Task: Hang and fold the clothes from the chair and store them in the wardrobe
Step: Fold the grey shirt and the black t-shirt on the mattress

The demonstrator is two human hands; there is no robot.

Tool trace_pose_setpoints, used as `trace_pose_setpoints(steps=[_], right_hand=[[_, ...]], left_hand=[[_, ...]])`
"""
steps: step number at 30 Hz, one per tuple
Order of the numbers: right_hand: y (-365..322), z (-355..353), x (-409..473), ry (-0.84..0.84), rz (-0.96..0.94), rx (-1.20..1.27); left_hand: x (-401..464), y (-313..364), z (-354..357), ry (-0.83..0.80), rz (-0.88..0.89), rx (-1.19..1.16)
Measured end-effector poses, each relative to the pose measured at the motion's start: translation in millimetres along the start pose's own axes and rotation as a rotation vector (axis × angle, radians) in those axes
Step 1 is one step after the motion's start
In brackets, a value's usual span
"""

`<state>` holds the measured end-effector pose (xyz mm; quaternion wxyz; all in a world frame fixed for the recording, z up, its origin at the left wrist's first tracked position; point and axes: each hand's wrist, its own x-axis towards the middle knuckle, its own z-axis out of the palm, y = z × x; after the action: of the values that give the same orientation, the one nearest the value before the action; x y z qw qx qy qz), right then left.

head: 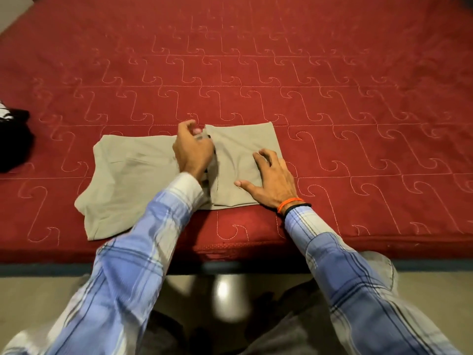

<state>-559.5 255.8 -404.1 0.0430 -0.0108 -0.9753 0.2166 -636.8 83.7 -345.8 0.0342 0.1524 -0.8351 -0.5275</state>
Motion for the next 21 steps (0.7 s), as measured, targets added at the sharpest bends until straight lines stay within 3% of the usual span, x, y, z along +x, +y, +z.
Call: trace_pose_setpoints(steps=[7,11,15,21], right_hand=[[-5,-3,-2,-0.038,0.028,-0.039],[-8,-5,-4,-0.059,0.043,-0.046],[-8,-6,-4,-0.088,0.056,-0.036],[-5,-8,-3,-0.119,0.051,-0.010]], left_hand=[[-63,-25,-11,-0.198,0.064,0.393],[-64,-25,-11,-0.237,-0.010,0.496],[-60,-22,-16,-0.241,-0.023,0.448],[-54,-21,-32,-0.340,-0.205,0.273]])
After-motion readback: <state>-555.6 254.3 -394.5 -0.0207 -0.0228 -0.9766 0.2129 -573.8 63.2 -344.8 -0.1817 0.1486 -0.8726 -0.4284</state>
